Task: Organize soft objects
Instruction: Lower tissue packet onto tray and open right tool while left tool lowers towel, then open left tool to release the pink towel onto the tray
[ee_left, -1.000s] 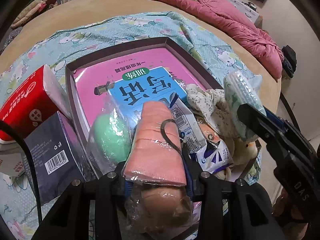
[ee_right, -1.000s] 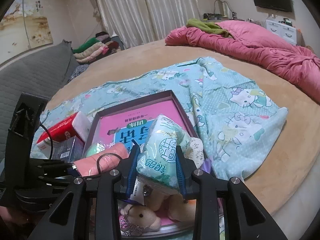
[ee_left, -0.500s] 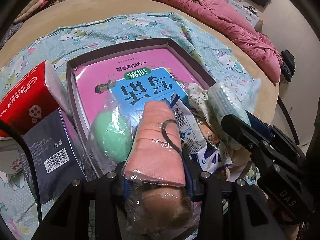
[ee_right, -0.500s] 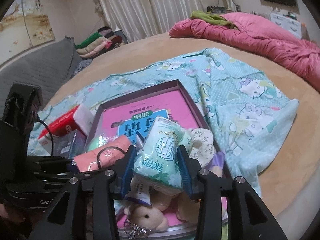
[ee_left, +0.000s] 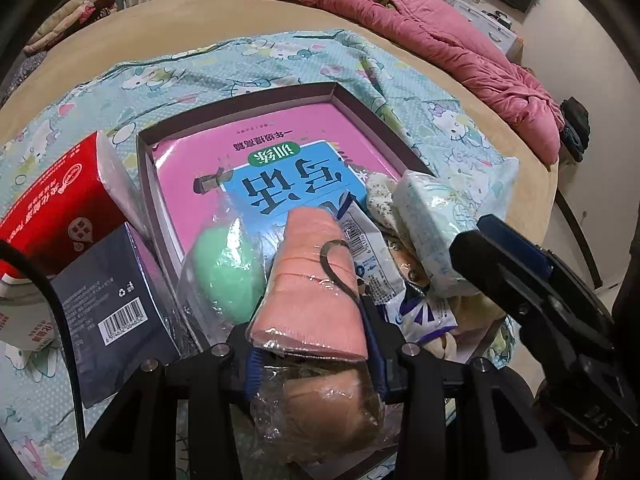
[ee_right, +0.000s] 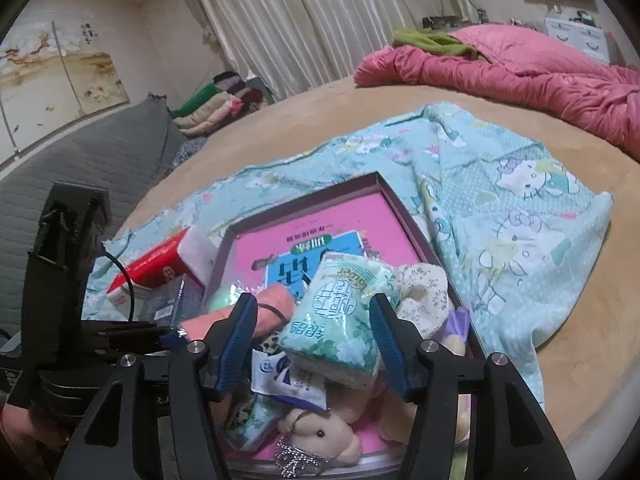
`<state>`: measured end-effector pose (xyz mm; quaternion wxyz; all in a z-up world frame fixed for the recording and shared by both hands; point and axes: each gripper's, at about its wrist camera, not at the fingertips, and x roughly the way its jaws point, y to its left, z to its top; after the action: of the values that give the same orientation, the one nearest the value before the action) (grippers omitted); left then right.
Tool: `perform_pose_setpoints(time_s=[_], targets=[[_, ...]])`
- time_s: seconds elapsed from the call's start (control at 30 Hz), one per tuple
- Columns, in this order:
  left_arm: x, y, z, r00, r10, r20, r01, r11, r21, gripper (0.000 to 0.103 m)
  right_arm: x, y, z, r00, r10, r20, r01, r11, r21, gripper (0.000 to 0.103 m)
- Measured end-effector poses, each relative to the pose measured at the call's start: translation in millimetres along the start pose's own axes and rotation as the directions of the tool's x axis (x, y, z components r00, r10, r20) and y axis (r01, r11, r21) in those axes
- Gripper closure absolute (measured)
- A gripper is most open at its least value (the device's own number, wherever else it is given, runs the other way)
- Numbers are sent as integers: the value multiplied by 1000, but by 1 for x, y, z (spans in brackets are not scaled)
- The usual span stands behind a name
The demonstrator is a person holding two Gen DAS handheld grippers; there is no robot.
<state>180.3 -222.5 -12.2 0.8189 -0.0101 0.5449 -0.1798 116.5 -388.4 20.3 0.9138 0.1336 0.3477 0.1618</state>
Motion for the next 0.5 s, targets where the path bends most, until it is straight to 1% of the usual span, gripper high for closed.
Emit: perform_pose_setpoints(time_s=[0.1,0.23,0.3,0.37,0.5], targets=[[-3,0,-1,1000,5,6,-6,1000,3,58,-5,1,1,1000,-1,16,1,1000,-1,36],[-11,-1,-1,1000,10,22,-10,1000,5,56,-11,2,1,999,-27,34,27,1000,-1,31],[-14,-1,-1,999,14,29,-15,1000,6,51,-14,2,2,998,-42,41,42,999,1,28],[-19,-1,-2,999,17,40,-18,1000,9,48,-18,3,2,997,-56,52,56,998,7,27],[-28,0,-3,998,28,59,-28,1000,5,45,-23,3,3,995,-85,57,84,996,21,25]])
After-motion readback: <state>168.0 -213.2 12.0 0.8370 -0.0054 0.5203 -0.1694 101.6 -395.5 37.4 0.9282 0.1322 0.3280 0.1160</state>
